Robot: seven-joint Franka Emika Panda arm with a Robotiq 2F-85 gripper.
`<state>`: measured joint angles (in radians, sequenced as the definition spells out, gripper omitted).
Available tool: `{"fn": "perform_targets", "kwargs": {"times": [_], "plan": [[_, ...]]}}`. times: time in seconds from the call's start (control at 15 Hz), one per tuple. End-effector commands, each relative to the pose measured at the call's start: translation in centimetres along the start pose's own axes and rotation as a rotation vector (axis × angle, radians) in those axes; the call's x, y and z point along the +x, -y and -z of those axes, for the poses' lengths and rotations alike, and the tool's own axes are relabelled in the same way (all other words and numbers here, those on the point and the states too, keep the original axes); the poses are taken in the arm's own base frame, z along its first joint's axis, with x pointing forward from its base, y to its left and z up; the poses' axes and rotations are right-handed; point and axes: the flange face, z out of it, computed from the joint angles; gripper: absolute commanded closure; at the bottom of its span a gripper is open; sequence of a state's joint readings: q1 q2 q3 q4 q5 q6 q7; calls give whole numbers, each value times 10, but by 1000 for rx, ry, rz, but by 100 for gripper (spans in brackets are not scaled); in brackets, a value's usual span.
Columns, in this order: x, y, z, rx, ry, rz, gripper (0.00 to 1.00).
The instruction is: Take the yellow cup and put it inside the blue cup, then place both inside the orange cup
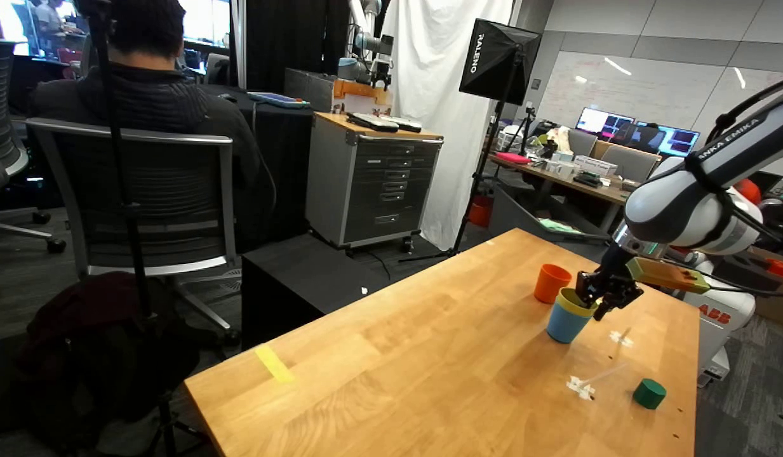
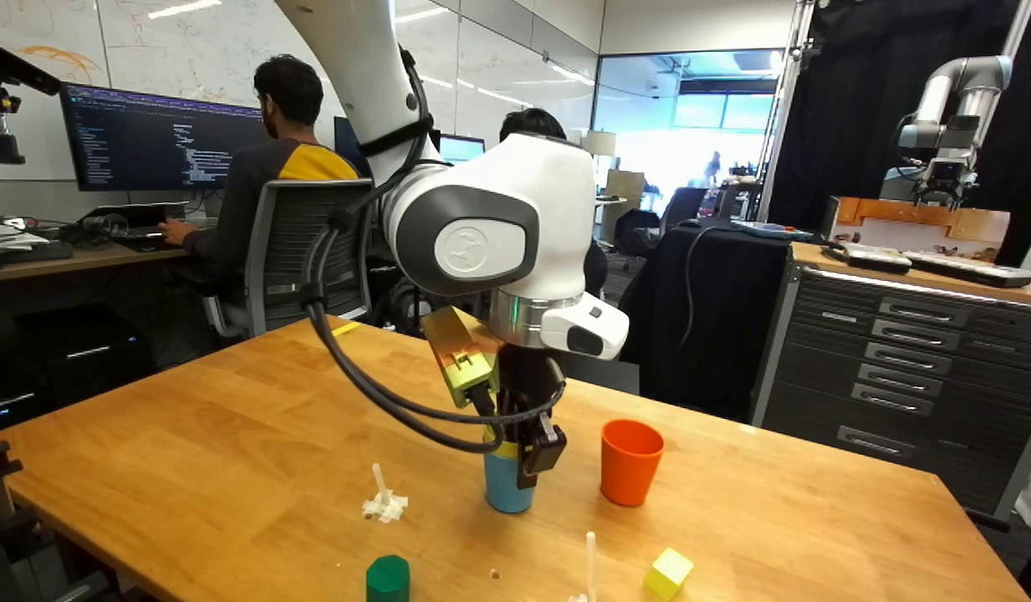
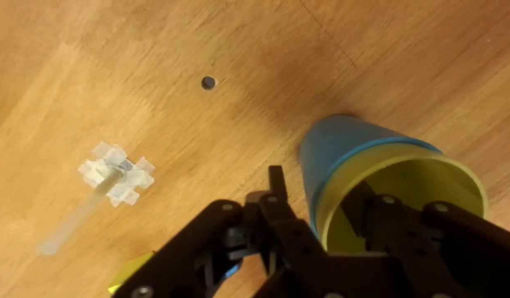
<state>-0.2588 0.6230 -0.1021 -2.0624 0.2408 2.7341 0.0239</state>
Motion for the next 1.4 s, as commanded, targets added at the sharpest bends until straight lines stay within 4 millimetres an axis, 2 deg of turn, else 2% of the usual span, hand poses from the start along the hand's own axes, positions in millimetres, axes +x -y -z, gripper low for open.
{"fn": "perform_targets", "kwargs": {"times": [0.0,0.2,0.33,0.67,0.93,1.33], "plan": [[3,1,8,19,-17,-14,92],[3,3,10,26,-20,-15,100],[3,3,8,23,-17,-14,93],[4,4,17,27,-25,-10,94],[13,5,42,47,-36,-15,94],[47,-10,97,76,-98,-59,94]]}}
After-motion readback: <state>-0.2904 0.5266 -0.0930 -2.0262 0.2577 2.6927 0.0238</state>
